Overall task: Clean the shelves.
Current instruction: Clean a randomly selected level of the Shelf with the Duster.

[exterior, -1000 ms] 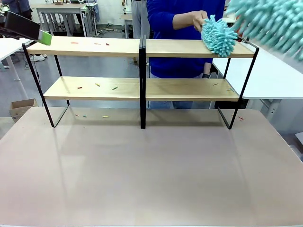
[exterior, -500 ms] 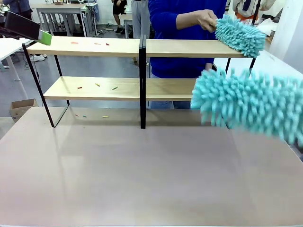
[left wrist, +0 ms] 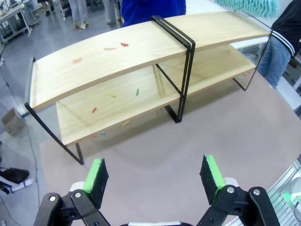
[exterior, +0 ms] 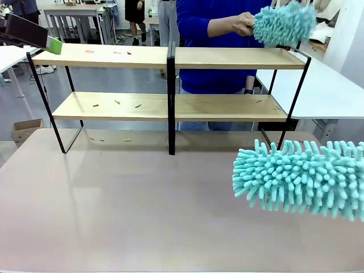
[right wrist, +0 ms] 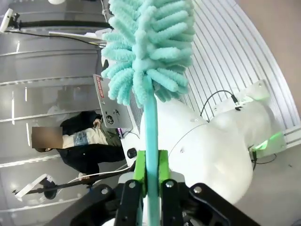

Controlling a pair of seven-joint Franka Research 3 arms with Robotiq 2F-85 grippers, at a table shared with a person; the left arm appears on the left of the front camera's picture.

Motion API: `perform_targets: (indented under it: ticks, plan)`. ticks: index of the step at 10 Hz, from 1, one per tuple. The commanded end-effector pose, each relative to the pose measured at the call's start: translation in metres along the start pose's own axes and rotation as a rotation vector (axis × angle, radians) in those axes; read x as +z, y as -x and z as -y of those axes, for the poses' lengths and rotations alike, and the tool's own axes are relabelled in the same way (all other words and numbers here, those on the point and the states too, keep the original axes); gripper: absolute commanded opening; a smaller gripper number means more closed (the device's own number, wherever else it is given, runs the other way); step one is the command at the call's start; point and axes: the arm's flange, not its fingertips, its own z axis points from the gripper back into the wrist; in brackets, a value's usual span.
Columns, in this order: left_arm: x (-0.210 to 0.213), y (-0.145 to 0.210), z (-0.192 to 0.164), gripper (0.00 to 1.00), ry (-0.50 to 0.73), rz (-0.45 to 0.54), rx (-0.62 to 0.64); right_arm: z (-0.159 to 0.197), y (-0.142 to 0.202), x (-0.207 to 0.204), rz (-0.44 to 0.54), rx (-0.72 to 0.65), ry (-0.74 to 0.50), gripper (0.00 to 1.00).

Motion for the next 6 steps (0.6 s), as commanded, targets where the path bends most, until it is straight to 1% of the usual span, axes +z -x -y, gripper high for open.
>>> perform_targets:
  ticks: [1,2,3,4,5,6]
  plan:
    - [0.001,0.000,-0.001,1.00,0.001,0.003,0.002,0.009,-0.006,-0.003,-0.012,0.012,-0.013,0.12]
    - [0.001,0.000,-0.001,1.00,0.001,0.003,0.002,0.000,0.000,0.000,0.000,0.000,0.000,0.12]
    - [0.001,0.000,-0.001,1.00,0.001,0.003,0.002,-0.002,-0.015,-0.005,0.004,0.033,0.068,0.12]
    - [0.001,0.000,-0.001,1.00,0.001,0.003,0.002,0.003,-0.046,-0.015,0.061,-0.034,0.182,0.12]
    - [0.001,0.000,-0.001,1.00,0.001,0.003,0.002,0.010,-0.072,-0.023,0.114,-0.039,0.229,0.12]
    - [0.001,0.000,-0.001,1.00,0.001,0.003,0.002,0.020,-0.099,-0.030,0.163,-0.074,0.298,0.12]
